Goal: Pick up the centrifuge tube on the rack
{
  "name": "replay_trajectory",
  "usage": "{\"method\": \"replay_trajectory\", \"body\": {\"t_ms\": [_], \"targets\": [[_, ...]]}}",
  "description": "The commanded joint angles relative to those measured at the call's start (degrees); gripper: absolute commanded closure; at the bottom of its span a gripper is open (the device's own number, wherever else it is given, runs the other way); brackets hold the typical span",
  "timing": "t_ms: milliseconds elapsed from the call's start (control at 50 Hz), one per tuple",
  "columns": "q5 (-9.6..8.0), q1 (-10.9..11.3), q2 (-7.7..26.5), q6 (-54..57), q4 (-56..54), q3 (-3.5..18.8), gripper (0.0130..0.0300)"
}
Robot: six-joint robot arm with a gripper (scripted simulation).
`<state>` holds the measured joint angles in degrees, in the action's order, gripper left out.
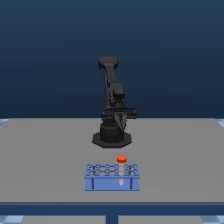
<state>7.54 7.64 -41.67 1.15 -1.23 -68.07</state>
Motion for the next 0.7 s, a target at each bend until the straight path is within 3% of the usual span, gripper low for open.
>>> {"method": "replay_trajectory", "body": {"t_ms": [20,700], "targets": [[0.00,0.0,0.0,0.0,0.0,0.0,0.0130],[0.23,0.0,0.9,1.3,-1.4,0.4,0.0130]]}}
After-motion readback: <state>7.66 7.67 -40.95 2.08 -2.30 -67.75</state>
